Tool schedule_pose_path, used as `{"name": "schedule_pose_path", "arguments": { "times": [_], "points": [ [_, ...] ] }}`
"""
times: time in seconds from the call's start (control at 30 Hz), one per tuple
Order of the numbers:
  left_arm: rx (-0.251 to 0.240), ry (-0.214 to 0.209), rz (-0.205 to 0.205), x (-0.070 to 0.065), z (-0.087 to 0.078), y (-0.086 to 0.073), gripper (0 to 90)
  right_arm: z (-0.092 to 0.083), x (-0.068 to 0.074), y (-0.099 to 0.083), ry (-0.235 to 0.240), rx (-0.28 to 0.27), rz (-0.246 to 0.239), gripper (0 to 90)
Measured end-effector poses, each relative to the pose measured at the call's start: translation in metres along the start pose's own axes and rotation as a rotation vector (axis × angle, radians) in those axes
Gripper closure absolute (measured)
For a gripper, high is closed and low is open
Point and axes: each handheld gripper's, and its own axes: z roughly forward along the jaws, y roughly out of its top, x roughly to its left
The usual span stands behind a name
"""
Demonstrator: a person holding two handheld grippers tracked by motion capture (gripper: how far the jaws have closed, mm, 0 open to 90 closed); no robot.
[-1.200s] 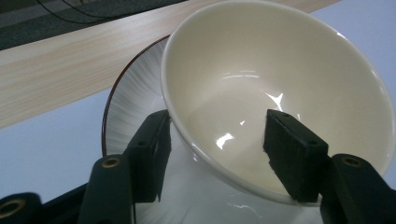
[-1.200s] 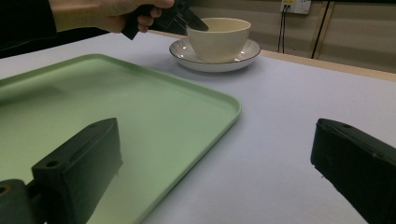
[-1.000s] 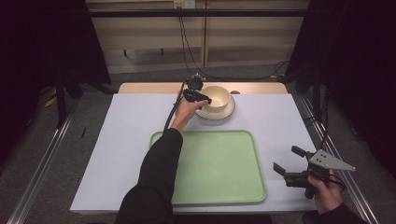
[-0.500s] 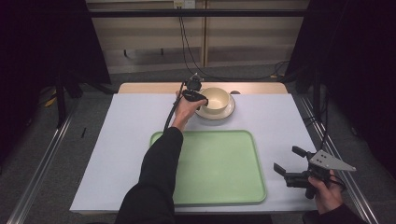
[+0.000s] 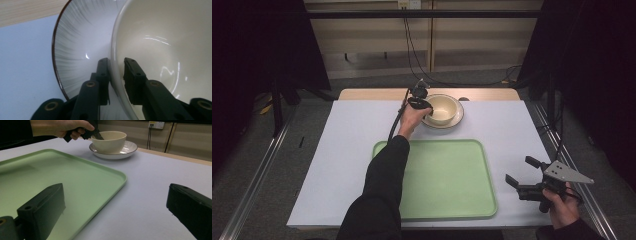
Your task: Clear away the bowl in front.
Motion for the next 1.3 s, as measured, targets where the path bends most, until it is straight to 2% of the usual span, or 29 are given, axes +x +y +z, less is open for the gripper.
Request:
{"name": "schedule_pose_path", "arguments": {
  "times": [0.17, 0.23, 0.27, 0.33, 0.43, 0.47, 0.5, 0.53, 0.63, 0.7, 0.73, 0.97, 1.07, 1.13, 1.27, 1.3],
  "points": [
    [-0.007, -0.027, -0.057, 0.004, -0.003, 0.001, 83.6, -0.001, 0.0, 0.0, -0.004, -0.001, -0.007, 1.5],
    [-0.021, -0.013, -0.04, 0.003, -0.003, 0.0, 83.8, 0.0, 0.0, 0.0, -0.002, 0.0, -0.005, 1.5],
    [-0.04, -0.016, -0.059, 0.001, -0.002, 0.0, 83.8, 0.0, 0.0, 0.0, 0.001, 0.0, -0.007, 1.5],
    [-0.034, -0.012, -0.057, 0.001, -0.003, 0.0, 83.7, 0.0, 0.0, 0.0, -0.001, 0.0, -0.006, 1.5],
    [-0.038, -0.032, -0.099, 0.005, -0.004, -0.001, 83.8, -0.001, 0.0, 0.0, 0.0, 0.0, -0.002, 1.5],
    [-0.02, -0.037, -0.095, 0.006, -0.005, -0.001, 83.9, -0.001, 0.0, 0.0, -0.003, -0.006, -0.002, 1.5],
    [-0.045, -0.033, -0.104, 0.006, -0.005, -0.001, 83.9, -0.001, 0.0, 0.0, -0.004, -0.007, -0.006, 1.5],
    [-0.048, -0.048, -0.121, 0.006, -0.007, -0.001, 83.8, -0.001, 0.0, 0.0, -0.005, -0.007, -0.005, 1.5],
    [-0.043, -0.048, -0.113, 0.008, -0.008, -0.001, 83.6, -0.001, 0.0, 0.0, -0.007, -0.007, -0.01, 1.5],
    [-0.045, -0.06, -0.122, 0.009, -0.009, -0.001, 83.5, -0.001, 0.0, 0.0, -0.006, -0.009, -0.007, 1.5],
    [-0.039, -0.052, -0.117, 0.011, -0.009, -0.001, 83.5, -0.001, 0.0, 0.0, -0.008, -0.008, -0.009, 1.5],
    [-0.059, -0.068, -0.162, 0.016, -0.018, 0.0, 83.5, -0.001, 0.0, 0.0, -0.005, -0.008, -0.011, 1.5],
    [-0.06, -0.06, -0.14, 0.015, -0.022, 0.0, 83.5, -0.001, 0.0, 0.0, -0.003, -0.008, -0.013, 1.5],
    [-0.068, -0.065, -0.147, 0.015, -0.024, 0.0, 83.5, -0.001, 0.0, 0.0, 0.0, -0.009, -0.012, 1.5],
    [-0.076, -0.062, -0.135, 0.015, -0.031, -0.001, 83.5, -0.001, 0.0, 0.0, 0.001, -0.009, -0.013, 1.5],
    [-0.077, -0.066, -0.146, 0.014, -0.033, -0.001, 83.5, -0.001, 0.001, 0.0, 0.001, -0.01, -0.009, 1.5]
  ]
}}
